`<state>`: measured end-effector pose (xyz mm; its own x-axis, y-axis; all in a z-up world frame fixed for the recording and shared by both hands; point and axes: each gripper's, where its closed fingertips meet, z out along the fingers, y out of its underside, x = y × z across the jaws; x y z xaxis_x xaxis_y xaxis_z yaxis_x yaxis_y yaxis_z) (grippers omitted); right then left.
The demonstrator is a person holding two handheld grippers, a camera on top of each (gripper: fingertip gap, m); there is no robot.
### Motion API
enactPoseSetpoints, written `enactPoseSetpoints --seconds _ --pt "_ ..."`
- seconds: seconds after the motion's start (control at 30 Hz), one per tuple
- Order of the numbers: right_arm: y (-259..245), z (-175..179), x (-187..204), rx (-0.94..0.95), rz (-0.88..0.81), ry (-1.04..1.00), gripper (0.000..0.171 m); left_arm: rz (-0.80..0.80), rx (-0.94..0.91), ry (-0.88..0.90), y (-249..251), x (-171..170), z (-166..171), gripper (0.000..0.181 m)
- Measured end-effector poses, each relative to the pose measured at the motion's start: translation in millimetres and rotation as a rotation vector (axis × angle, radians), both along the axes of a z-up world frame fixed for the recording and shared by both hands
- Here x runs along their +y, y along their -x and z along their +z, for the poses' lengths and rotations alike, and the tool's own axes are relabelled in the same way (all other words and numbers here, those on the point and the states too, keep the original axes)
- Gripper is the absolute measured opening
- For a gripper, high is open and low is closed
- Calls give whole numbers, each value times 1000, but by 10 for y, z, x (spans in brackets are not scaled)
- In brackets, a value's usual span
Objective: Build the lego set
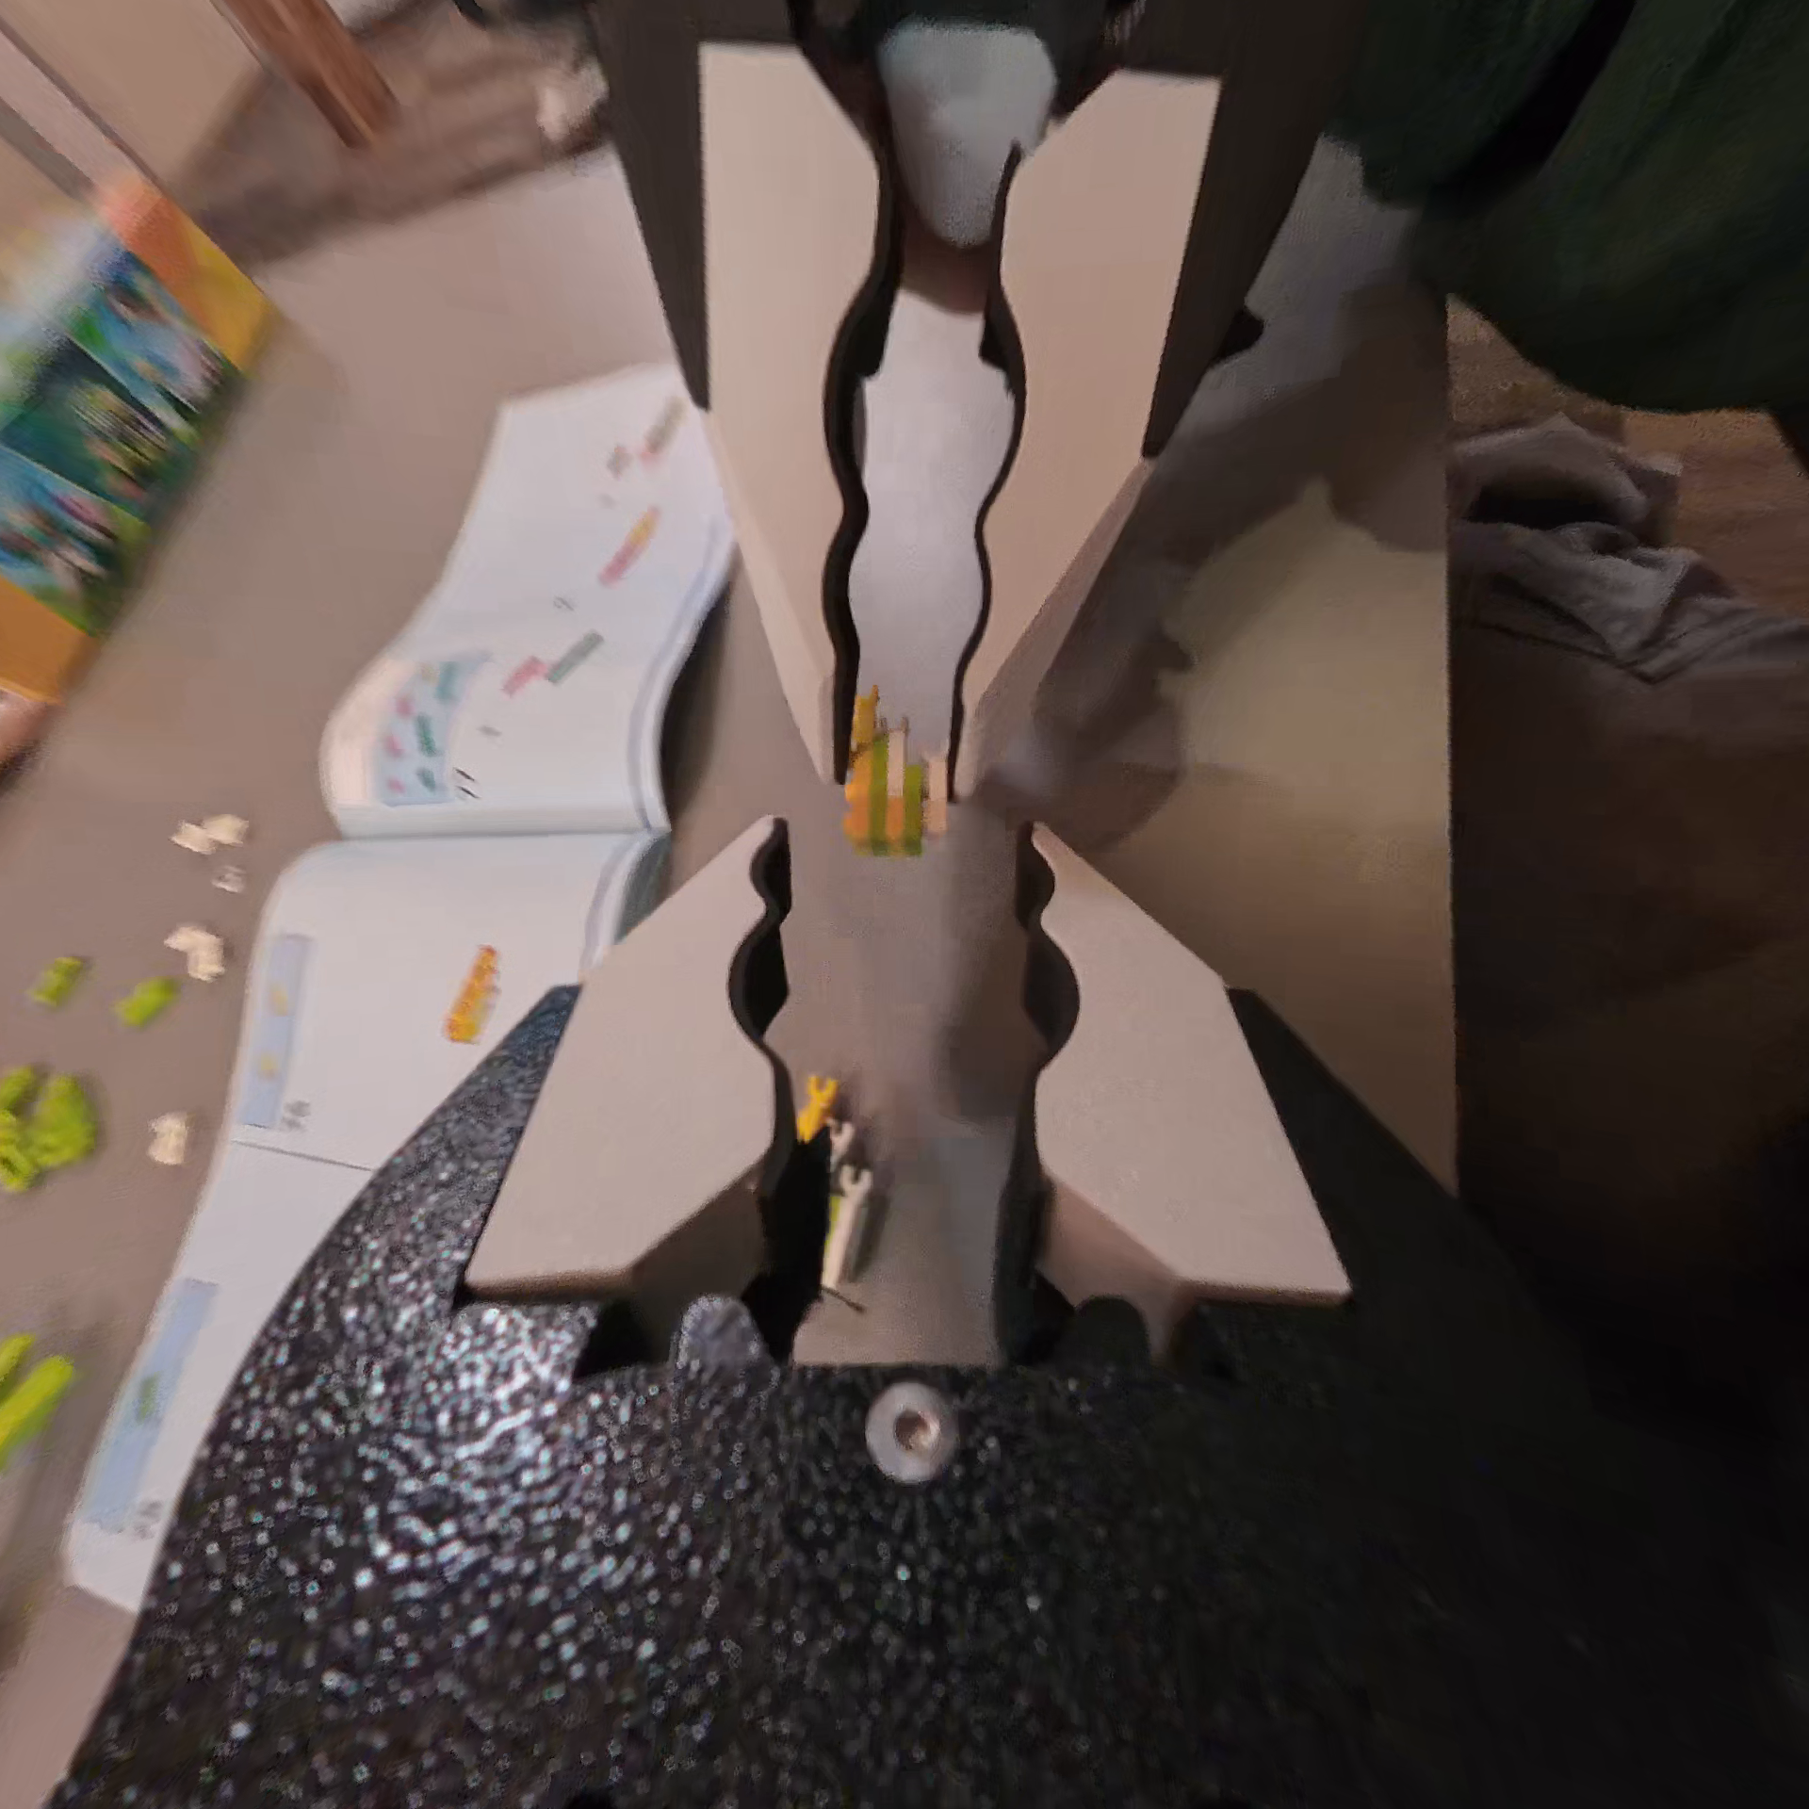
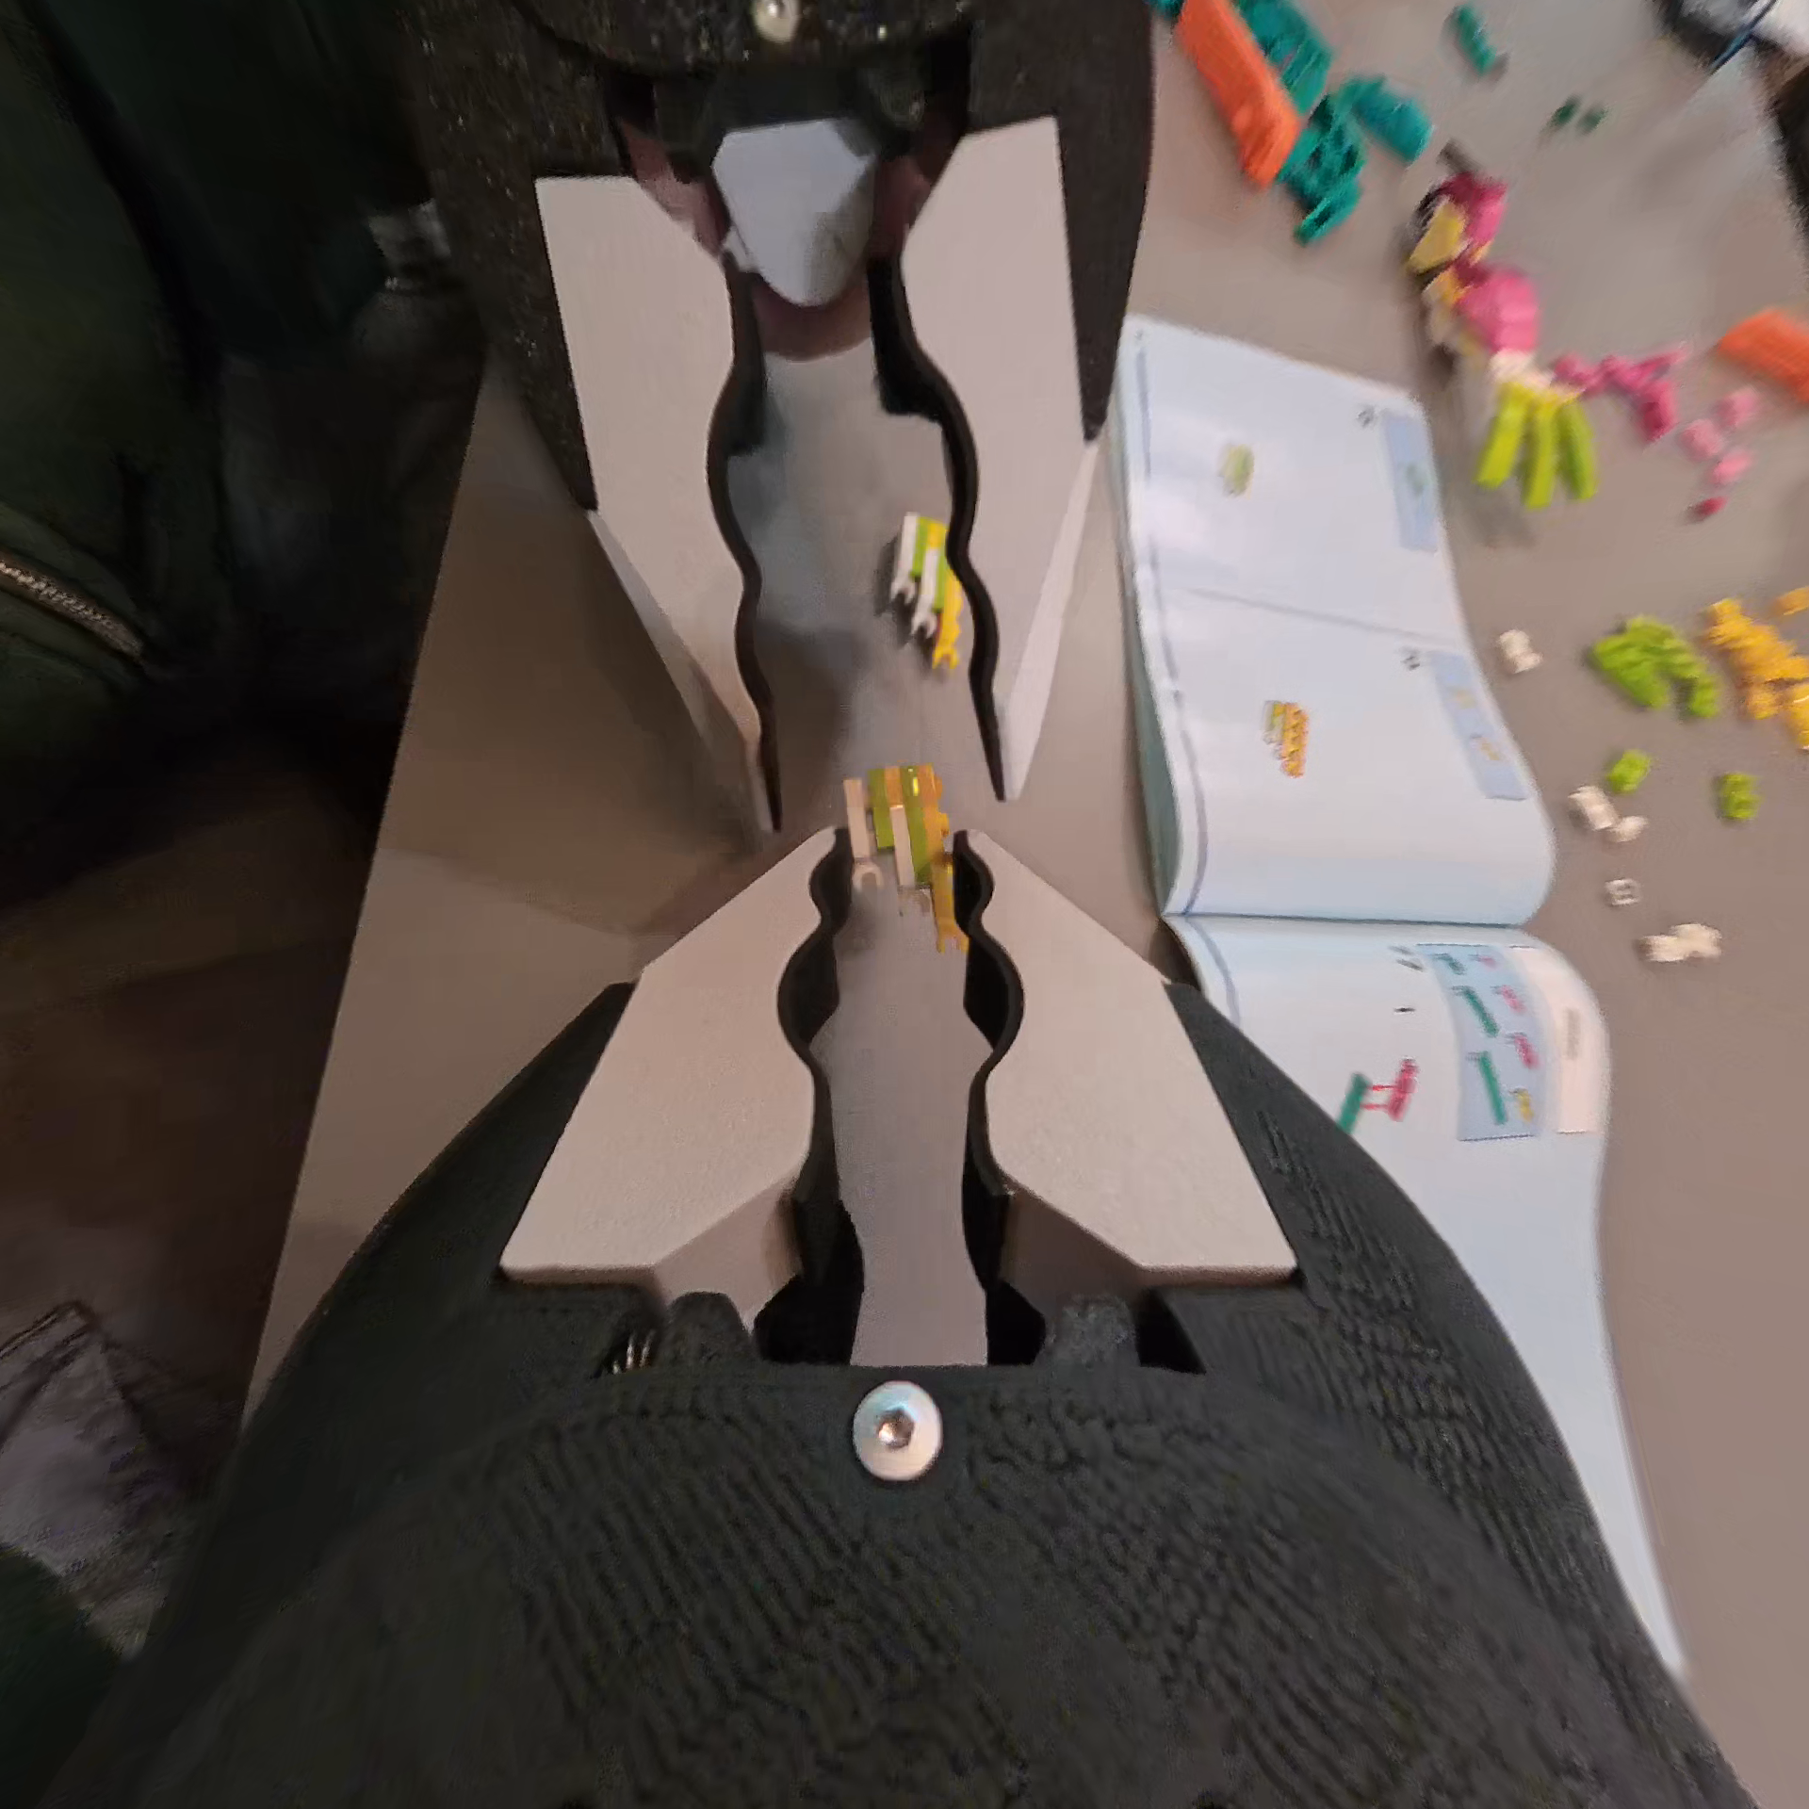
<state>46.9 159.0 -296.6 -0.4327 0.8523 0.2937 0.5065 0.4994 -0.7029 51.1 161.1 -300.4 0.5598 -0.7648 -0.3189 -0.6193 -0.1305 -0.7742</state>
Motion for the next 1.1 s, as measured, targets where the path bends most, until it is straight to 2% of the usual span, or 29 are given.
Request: enactPoseSetpoints --seconds 0.03,0.1,0.2,0.3,0.43,0.67,0.87,1.1 --pt "12 77 5 38 -4 -18 19 -1 -18 -71 0 14 112 44" --pt "34 266 -17 137 -2 -18 19 -27 -68 -199 -17 -11 357 43" --pt "34 599 -130 300 34 115 19 -85 -206 -335 -57 -120 727 39" --pt "6 855 -228 414 82 256 19 -127 -308 -359 -78 -200 922 35" --pt "-12 973 -300 467 119 338 19 -158 -380 -332 -104 -244 966 32" --pt "-21 1033 -352 492 146 367 18 -209 -508 -298 -108 -314 1046 29" --pt "-34 1068 -351 506 148 368 18 -243 -557 -318 -90 -361 1098 21" --pt "-41 1039 -343 487 145 366 18 -238 -542 -348 -90 -362 1114 21"
